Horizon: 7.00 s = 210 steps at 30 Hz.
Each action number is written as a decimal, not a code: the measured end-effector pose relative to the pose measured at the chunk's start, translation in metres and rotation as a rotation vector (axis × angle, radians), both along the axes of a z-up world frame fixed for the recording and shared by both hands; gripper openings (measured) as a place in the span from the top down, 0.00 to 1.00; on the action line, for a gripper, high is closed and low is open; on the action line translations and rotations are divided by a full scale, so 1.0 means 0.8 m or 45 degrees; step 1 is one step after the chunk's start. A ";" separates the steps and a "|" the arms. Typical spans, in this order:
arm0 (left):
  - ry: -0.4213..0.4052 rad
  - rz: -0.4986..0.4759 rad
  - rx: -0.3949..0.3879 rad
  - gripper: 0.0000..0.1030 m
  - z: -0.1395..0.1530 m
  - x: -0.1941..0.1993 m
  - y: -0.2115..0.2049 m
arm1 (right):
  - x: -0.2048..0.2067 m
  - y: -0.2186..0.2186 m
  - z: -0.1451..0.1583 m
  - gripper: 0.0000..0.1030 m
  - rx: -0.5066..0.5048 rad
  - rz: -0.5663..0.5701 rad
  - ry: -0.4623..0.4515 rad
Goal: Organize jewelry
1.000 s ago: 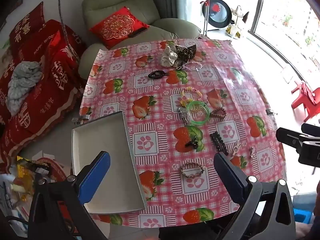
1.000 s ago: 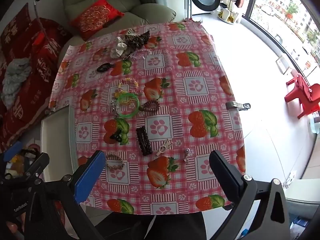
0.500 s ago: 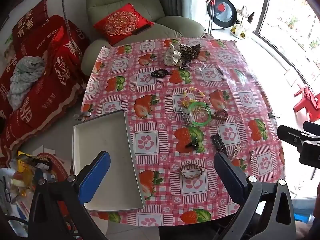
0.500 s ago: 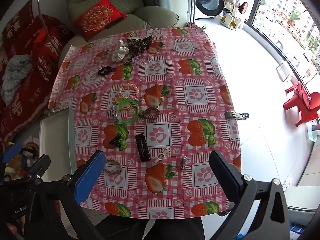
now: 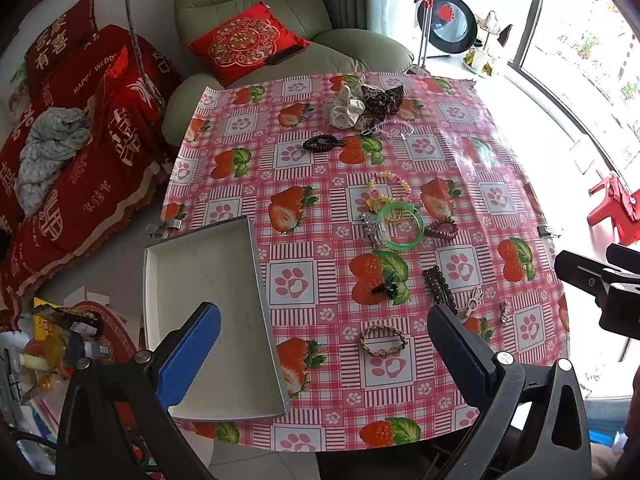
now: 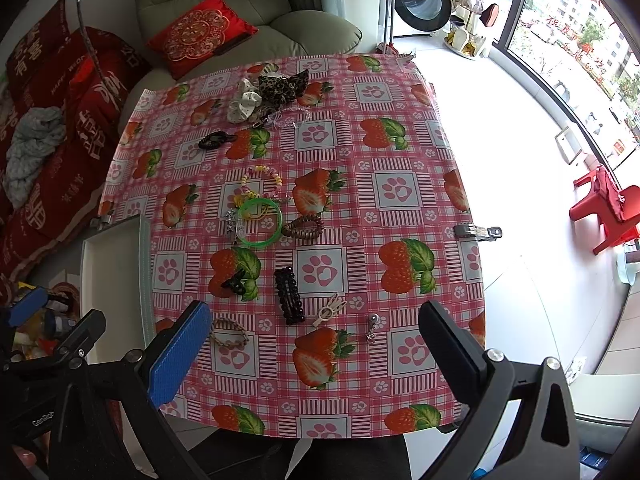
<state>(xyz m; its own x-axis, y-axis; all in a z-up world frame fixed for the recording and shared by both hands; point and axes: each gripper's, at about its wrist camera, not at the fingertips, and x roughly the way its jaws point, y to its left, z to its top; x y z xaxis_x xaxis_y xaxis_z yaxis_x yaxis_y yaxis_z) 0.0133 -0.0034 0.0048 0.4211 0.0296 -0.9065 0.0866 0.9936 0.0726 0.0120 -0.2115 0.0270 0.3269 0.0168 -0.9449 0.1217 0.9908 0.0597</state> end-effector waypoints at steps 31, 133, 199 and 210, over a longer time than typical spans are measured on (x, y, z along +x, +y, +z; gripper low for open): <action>0.010 0.003 0.000 0.00 -0.003 0.000 -0.002 | 0.002 0.000 -0.001 0.00 -0.002 0.016 0.006; 0.277 -0.065 -0.087 0.00 -0.209 0.089 -0.047 | 0.111 -0.060 -0.210 0.02 0.078 0.009 0.296; 0.043 0.265 -0.219 0.58 -0.152 0.046 0.164 | 0.152 0.162 -0.152 0.89 0.322 0.459 0.096; 0.011 0.489 -0.126 0.57 -0.183 0.066 0.280 | 0.175 0.332 -0.162 0.89 0.418 0.719 0.078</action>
<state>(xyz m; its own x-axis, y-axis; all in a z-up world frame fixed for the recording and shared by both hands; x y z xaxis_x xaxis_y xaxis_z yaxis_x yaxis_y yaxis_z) 0.0664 0.2209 -0.1414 0.3890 0.0957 -0.9163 -0.2923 0.9560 -0.0242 0.1523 0.0542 -0.1024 0.1288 0.4612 -0.8779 -0.3994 0.8345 0.3797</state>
